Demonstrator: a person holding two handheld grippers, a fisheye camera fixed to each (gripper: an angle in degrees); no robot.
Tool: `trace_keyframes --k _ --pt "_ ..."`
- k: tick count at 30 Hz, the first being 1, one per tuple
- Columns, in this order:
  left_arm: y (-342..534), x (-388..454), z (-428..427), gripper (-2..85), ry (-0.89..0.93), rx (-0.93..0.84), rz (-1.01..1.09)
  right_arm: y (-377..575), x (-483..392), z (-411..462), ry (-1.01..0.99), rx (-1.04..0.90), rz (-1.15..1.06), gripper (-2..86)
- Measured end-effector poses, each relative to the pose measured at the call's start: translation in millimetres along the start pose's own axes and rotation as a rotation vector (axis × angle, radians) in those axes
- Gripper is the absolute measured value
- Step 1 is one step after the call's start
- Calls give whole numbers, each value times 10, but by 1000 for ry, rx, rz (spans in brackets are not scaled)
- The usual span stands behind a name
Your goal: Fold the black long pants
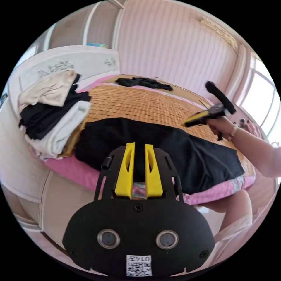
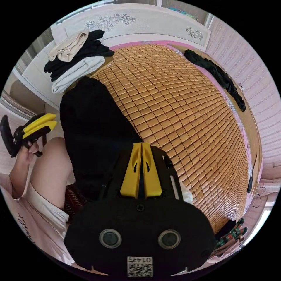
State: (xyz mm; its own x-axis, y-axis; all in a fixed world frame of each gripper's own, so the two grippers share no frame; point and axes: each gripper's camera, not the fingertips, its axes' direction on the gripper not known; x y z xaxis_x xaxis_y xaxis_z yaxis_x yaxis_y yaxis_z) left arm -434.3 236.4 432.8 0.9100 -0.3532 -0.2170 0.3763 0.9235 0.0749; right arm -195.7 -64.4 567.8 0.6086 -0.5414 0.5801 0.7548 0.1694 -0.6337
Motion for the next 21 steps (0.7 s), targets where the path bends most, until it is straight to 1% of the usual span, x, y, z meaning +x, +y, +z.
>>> trace_keyframes --k 2,3,4,7,8,9,11,12,14,15,17,18,20,21 --pt "-8 -680 17 88 -93 -29 -111 -191 -153 20 -83 95 -32 8" --pt "2 -790 18 94 -101 -27 -123 -251 -188 30 -104 114 -38 11" --pt "28 -947 34 98 -107 -16 -129 -389 -251 51 -148 146 -49 34" --pt "78 -1173 240 111 14 -26 -104 -796 -409 168 -218 177 -92 80" --pt "84 -1206 388 116 51 -62 -72 -952 -465 267 -213 149 -110 89" --pt "90 -1219 465 112 53 -80 -59 -1025 -488 330 -200 125 -114 90" --pt "122 -1267 726 86 33 -148 -20 -1258 -540 659 -116 6 -116 85" --pt "131 -1281 751 76 39 -140 -14 -1295 -548 756 -100 -27 -124 82" --pt "88 -1321 752 48 49 -158 -3 -1393 -558 1069 -100 -165 -165 34" --pt "69 -1327 716 43 47 -150 -10 -1405 -554 1067 -96 -147 -164 29" --pt "20 -1311 605 37 -22 -127 1 -1398 -546 1007 -88 -30 -168 21" --pt "19 -1310 625 39 -41 -138 9 -1393 -540 1024 -89 -19 -168 21" --pt "81 -1314 936 49 -42 -252 42 -1356 -469 1208 -104 -80 -167 25" --pt "99 -1308 944 53 -38 -233 34 -1330 -429 1231 -113 -90 -161 27"
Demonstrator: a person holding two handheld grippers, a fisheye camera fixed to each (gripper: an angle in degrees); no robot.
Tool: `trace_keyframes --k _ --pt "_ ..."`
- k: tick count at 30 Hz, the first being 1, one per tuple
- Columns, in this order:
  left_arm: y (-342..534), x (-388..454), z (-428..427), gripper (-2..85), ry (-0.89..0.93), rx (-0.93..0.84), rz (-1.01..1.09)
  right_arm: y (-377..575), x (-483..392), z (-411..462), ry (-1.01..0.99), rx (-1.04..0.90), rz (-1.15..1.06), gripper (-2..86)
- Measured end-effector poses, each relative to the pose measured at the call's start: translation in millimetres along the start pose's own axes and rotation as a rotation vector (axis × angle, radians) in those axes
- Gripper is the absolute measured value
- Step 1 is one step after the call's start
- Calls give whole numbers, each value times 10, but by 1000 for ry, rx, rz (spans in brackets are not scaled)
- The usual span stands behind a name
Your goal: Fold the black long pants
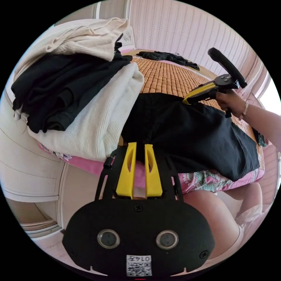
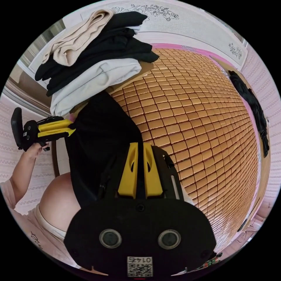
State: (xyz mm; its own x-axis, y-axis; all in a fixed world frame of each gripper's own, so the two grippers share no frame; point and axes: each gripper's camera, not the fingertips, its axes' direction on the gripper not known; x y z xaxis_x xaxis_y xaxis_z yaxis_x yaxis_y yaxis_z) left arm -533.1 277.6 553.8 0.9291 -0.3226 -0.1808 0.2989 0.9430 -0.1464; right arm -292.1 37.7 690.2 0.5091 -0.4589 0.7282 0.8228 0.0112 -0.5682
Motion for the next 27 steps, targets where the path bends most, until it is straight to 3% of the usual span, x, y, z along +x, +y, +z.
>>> trace_keyframes --k 3,6,9,17,22,27 --pt "88 107 -163 69 -36 32 3 407 282 -204 -69 113 56 33" --pt "323 412 -547 69 -68 121 57 1290 699 -558 -93 262 186 31" --pt "553 1091 -743 63 16 157 230 2591 1084 -756 -104 362 413 34" --pt "1053 3863 -383 86 570 138 692 6506 951 -494 135 229 1222 87" --pt "1310 5331 -122 111 681 72 987 7685 827 -218 208 187 1412 128" --pt "1459 6443 105 119 681 28 1152 8224 1016 202 134 237 1420 134"
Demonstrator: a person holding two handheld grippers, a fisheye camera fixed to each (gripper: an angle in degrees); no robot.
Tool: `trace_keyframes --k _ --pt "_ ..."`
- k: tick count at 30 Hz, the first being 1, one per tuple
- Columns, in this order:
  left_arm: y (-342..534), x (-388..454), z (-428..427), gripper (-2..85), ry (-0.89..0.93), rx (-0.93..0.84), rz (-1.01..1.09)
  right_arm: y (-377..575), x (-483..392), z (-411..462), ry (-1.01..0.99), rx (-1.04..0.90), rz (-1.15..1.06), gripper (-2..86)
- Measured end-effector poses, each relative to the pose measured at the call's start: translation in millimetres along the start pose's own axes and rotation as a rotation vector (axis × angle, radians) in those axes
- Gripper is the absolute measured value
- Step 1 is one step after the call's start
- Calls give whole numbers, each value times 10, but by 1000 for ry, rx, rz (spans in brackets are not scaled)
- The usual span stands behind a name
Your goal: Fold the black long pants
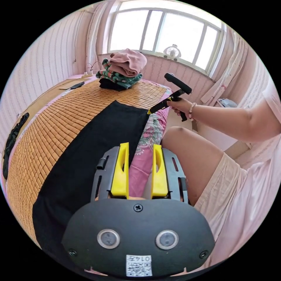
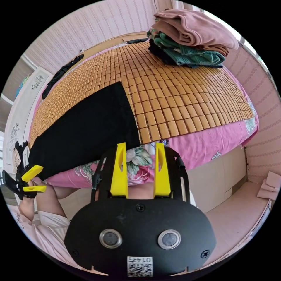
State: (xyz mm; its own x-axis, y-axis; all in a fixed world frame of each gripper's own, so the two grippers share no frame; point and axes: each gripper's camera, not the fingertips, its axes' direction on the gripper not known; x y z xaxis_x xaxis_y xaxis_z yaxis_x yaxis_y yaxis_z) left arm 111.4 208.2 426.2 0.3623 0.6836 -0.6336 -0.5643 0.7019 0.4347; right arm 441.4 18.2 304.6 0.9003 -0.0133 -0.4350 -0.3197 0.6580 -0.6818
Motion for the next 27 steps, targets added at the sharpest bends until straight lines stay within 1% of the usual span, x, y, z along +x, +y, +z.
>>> trace_keyframes --k 3,4,5,7,9,11,13,14,15,16,18,19,20,23,25,27 --pt "-348 160 448 123 14 -41 70 24 272 138 -55 11 47 118" --pt "-459 196 631 124 51 -46 71 61 371 175 -81 29 54 104" --pt "-561 230 825 125 81 -59 70 104 453 212 -174 46 17 83" --pt "-714 307 1117 126 72 -92 76 143 605 296 -279 71 22 73" --pt "-872 406 1392 131 76 -118 89 124 745 447 -281 49 33 74" --pt "-1061 493 1726 136 114 -136 84 83 935 578 -346 67 27 68" --pt "-1178 568 1913 140 88 -121 102 51 1047 654 -365 73 -3 51" --pt "-1251 626 2039 143 51 -127 125 37 1117 697 -411 74 -35 29" --pt "-1284 653 2107 144 30 -135 134 36 1156 708 -444 83 -49 26" --pt "-1347 695 2250 145 -3 -166 147 41 1243 714 -523 104 -72 20" --pt "-1413 731 2437 134 -74 -206 143 57 1378 711 -647 148 -95 15" --pt "-1433 738 2514 97 -118 -211 128 62 1451 718 -736 171 -125 14" --pt "-1422 739 2529 60 -145 -177 113 65 1524 723 -797 195 -152 15" --pt "-1358 696 2515 10 -114 -125 42 109 1837 702 -846 297 -106 24" --pt "-1287 673 2483 3 -120 -102 7 146 2080 752 -839 355 -27 31" --pt "-1222 660 2443 0 -120 -91 -16 138 2292 912 -837 355 53 41"
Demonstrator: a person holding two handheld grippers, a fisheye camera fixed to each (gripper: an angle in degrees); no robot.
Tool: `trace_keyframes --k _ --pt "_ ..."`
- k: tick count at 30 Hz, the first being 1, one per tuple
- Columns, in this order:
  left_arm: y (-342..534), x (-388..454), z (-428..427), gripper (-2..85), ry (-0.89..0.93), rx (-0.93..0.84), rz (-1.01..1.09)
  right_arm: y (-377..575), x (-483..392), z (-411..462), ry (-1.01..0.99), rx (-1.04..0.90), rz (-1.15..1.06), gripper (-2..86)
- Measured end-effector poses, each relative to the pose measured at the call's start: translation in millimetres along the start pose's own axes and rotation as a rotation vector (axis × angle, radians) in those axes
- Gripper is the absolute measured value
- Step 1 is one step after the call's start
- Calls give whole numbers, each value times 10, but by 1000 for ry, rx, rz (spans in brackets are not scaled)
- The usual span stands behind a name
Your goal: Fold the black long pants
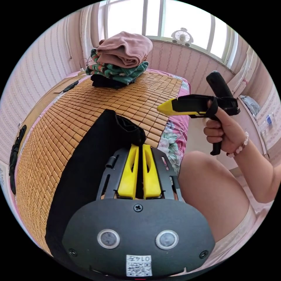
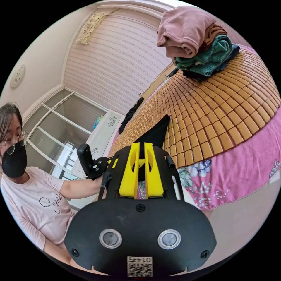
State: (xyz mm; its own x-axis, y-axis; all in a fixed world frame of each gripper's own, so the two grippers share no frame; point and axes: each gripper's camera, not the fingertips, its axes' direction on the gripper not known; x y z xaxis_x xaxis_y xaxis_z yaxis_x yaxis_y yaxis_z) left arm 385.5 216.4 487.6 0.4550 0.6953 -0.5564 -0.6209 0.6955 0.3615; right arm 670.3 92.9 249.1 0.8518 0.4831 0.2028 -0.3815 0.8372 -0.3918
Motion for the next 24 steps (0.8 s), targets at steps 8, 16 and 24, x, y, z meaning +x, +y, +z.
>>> trace_keyframes --k 8,16,24 --pt "183 381 -155 -7 55 53 109 -610 644 598 -90 -75 107 244" --pt "183 798 -196 -6 89 63 193 -854 1094 451 -56 -148 161 53" --pt "80 994 -280 -7 153 128 251 -790 1612 -278 -39 -129 264 87"
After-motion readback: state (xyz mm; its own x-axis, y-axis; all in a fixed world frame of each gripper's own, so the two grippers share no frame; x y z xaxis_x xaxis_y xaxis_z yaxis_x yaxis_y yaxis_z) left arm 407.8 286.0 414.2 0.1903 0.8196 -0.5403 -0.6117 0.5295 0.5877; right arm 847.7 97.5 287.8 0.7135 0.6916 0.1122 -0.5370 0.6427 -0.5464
